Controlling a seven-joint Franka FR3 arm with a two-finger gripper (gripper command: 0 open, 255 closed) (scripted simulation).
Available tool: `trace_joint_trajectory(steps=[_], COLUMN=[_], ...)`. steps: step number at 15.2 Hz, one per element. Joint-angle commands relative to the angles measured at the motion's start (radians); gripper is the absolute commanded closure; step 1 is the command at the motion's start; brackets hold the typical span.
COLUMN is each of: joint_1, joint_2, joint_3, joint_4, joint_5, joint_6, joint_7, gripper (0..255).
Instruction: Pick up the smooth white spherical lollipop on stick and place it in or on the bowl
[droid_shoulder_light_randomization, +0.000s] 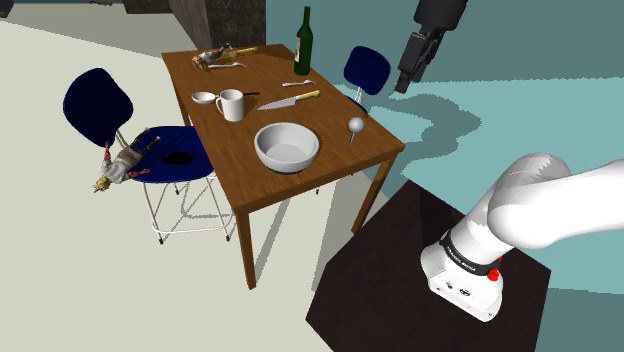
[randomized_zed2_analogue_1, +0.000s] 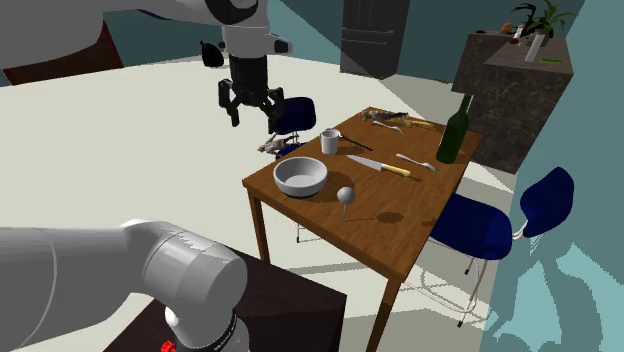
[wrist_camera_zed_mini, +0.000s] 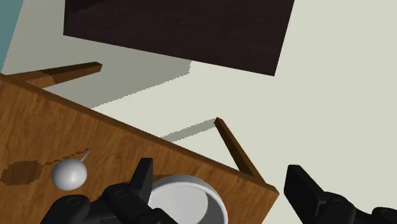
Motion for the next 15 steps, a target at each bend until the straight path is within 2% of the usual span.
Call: trace_joint_trajectory(steps=[1,8,15], joint_1=[0.0,-0.029,-0.057], joint_2=[0.0,0.179,0.4], joint_3=[0.0,-0.062,-0.119], joint_4=[0.0,-0.023,0.015], joint_5=[0.0,-0.065,-0.115], joint_6=[0.0,0.161,0.309], joint_7=[0.0,-0.103,-0.193], gripper=[0,0,0])
